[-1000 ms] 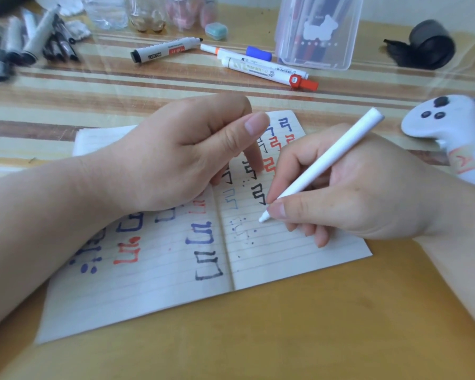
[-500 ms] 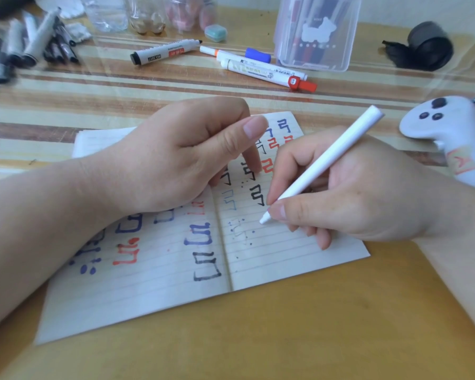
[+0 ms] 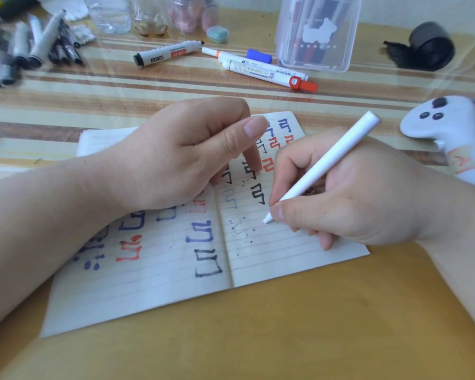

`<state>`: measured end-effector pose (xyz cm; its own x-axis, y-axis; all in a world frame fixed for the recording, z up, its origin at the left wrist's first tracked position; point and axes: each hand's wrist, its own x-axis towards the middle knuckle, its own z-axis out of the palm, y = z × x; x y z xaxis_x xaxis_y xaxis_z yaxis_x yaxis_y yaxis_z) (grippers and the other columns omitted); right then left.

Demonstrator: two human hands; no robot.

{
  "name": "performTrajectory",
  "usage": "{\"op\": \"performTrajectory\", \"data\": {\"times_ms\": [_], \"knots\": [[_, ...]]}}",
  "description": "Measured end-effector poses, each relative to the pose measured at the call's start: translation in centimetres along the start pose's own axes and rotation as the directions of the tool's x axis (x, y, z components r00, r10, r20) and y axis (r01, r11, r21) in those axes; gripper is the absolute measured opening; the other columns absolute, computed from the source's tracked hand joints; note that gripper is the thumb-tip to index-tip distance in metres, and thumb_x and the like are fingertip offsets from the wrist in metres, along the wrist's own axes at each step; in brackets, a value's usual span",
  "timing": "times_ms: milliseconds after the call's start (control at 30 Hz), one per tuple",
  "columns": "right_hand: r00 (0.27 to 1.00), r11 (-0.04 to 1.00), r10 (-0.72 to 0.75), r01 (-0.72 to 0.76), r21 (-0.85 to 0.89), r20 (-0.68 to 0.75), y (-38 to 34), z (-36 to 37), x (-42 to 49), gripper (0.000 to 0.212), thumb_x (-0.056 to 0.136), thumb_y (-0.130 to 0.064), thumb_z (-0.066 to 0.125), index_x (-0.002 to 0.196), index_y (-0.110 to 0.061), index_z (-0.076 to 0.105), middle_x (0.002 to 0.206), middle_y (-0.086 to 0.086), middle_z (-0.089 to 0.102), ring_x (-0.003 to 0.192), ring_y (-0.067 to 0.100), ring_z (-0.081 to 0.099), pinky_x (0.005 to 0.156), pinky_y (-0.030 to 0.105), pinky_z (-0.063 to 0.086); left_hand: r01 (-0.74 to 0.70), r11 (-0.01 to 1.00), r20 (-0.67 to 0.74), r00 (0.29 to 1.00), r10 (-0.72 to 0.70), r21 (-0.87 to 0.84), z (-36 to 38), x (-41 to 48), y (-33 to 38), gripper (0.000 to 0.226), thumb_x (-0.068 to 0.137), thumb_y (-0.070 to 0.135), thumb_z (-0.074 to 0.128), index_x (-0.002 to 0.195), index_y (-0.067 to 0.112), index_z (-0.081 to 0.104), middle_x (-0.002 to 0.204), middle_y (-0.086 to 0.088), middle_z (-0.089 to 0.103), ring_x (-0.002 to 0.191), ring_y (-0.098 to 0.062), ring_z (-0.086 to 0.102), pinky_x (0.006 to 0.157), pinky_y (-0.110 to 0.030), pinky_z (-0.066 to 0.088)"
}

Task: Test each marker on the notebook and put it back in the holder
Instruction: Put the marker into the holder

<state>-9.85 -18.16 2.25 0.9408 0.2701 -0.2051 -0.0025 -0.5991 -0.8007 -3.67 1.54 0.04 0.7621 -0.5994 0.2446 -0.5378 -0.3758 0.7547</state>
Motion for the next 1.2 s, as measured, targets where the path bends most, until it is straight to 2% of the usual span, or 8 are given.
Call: {"op": "performTrajectory", "data": {"times_ms": [167, 267, 400, 667, 767, 900, 1100, 1200], "knots": [[0.999, 1.000, -0.027, 0.028, 0.008, -0.027, 0.2, 0.0, -0.1, 0.005, 0.069, -0.023, 0.069, 0.071, -0.024, 0.074, 0.049, 0.000, 0.065, 0.038, 0.008, 0.059, 0.036, 0.016, 0.044, -0.001, 1.000, 0.003, 1.000, 0.001, 0.010, 0.0, 0.0, 0.0, 0.045, 0.105, 0.040, 0.042, 0.090, 0.008, 0.071, 0.060, 0.022, 0.060, 0.045, -0.004, 0.053, 0.046, -0.006, 0.034], [0.996, 0.999, -0.053, 0.052, 0.011, 0.072, 0.1, -0.8, 0.0, 0.014, 0.081, -0.013, 0.076, 0.068, -0.013, 0.071, 0.057, 0.004, 0.068, 0.047, 0.015, 0.064, 0.041, 0.025, 0.049, 0.003, 1.000, -0.010, 1.000, -0.003, 0.004, 0.0, 0.0, 0.0, 0.044, 0.104, 0.043, 0.044, 0.089, 0.012, 0.071, 0.058, 0.014, 0.059, 0.044, -0.006, 0.053, 0.045, -0.006, 0.034], [0.988, 0.996, -0.095, 0.094, 0.011, 0.122, -0.2, -1.4, 0.0, 0.018, 0.085, -0.008, 0.077, 0.070, -0.014, 0.070, 0.061, 0.005, 0.069, 0.058, 0.024, 0.068, 0.046, 0.035, 0.057, 0.003, 0.999, -0.025, 1.000, -0.002, 0.038, 0.0, 0.0, 0.0, 0.042, 0.103, 0.046, 0.045, 0.085, 0.018, 0.069, 0.056, -0.001, 0.058, 0.044, -0.010, 0.053, 0.046, -0.008, 0.035], [0.981, 0.988, -0.117, 0.100, 0.117, 0.152, 0.6, -1.0, 0.3, 0.013, 0.082, -0.015, 0.084, 0.077, -0.011, 0.073, 0.062, 0.006, 0.070, 0.052, 0.012, 0.063, 0.042, 0.024, 0.050, -0.045, 0.994, 0.014, 0.999, 0.044, 0.102, 0.0, 0.0, 0.0, 0.041, 0.104, 0.044, 0.044, 0.072, 0.018, 0.052, 0.060, 0.010, 0.057, 0.049, -0.008, 0.051, 0.050, -0.010, 0.034], [0.982, 0.948, -0.155, 0.117, 0.295, 0.110, 1.1, -1.3, 0.7, 0.005, 0.080, -0.014, 0.077, 0.078, -0.012, 0.073, 0.064, 0.008, 0.067, 0.053, 0.017, 0.060, 0.042, 0.027, 0.048, -0.042, 0.996, 0.039, 0.999, 0.039, 0.082, -0.2, 0.0, 0.1, 0.041, 0.102, 0.045, 0.045, 0.070, 0.021, 0.053, 0.059, 0.009, 0.058, 0.046, -0.012, 0.054, 0.049, -0.012, 0.037], [0.983, 0.944, -0.163, 0.133, 0.301, 0.078, 1.6, -1.3, 1.0, 0.004, 0.078, -0.015, 0.074, 0.074, -0.013, 0.072, 0.059, 0.006, 0.062, 0.048, 0.018, 0.053, 0.039, 0.025, 0.043, -0.056, 0.996, 0.087, 0.995, 0.051, 0.068, -0.2, -0.1, 0.4, 0.041, 0.102, 0.043, 0.045, 0.067, 0.022, 0.051, 0.055, 0.008, 0.056, 0.047, -0.007, 0.053, 0.048, -0.008, 0.034], [0.986, 0.889, -0.162, 0.164, 0.428, -0.043, 1.9, -1.5, 1.5, 0.027, 0.083, -0.023, 0.066, 0.073, 0.002, 0.062, 0.053, 0.010, 0.055, 0.042, 0.019, 0.042, 0.039, 0.022, 0.029, 0.097, 0.994, 0.251, 0.965, -0.081, -0.052, -0.6, -0.1, 0.5, 0.049, 0.101, 0.051, 0.044, 0.065, 0.018, 0.047, 0.053, 0.004, 0.049, 0.044, -0.006, 0.040, 0.046, -0.014, 0.034], [0.983, 0.837, -0.153, 0.183, 0.516, -0.101, 1.7, -1.7, 1.6, 0.016, 0.082, -0.015, 0.065, 0.071, -0.003, 0.063, 0.051, 0.010, 0.048, 0.042, 0.020, 0.034, 0.040, 0.022, 0.023, 0.139, 0.984, 0.312, 0.945, -0.099, -0.109, -0.7, -0.1, 0.6, 0.047, 0.099, 0.045, 0.046, 0.064, 0.015, 0.042, 0.049, 0.009, 0.040, 0.043, -0.004, 0.033, 0.044, -0.012, 0.029]]}}
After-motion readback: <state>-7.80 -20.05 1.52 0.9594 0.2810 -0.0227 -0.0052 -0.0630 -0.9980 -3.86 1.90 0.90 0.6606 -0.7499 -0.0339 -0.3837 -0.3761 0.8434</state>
